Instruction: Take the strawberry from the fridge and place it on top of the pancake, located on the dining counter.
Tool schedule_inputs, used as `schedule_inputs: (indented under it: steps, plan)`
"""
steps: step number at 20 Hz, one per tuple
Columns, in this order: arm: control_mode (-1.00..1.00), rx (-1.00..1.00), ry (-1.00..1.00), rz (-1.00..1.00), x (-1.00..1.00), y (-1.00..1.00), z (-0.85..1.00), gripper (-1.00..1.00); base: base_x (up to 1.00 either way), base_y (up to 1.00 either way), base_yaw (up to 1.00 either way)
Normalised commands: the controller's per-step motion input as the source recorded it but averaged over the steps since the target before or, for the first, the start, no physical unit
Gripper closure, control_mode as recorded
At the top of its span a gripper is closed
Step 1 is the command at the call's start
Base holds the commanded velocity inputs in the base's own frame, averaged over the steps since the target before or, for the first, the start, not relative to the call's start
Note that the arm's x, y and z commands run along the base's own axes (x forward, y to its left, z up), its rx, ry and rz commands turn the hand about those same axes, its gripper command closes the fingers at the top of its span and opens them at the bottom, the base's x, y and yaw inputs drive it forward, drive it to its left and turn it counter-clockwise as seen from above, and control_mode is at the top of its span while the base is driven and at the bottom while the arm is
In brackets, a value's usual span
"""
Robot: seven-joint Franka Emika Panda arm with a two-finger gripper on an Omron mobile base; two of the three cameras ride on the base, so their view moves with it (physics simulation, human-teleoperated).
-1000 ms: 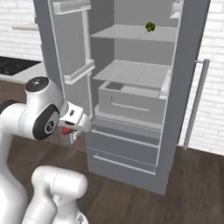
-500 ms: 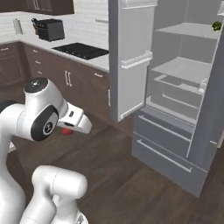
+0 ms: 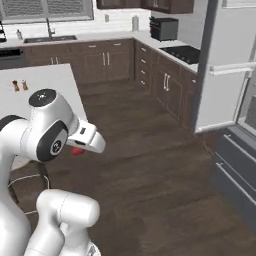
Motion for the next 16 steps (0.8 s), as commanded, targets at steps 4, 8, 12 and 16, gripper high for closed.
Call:
schedule_inputs:
  steps: [4,8,12,16]
  plan:
    - [1.0,0.0,0.0,0.0,0.0,0.0,0.0,1.0,-0.8,0.13,0.72]
    - [1.0,0.0,0.0,0.0,0.0,0.0,0.0,1.0,-0.38,0.57,0.6]
    - [1.0,0.0,0.0,0.0,0.0,0.0,0.0,1.0,-0.05,0.85,0.47]
    - [1.0,0.0,0.0,0.0,0.0,0.0,0.0,1.0,0.04,0.87,0.42]
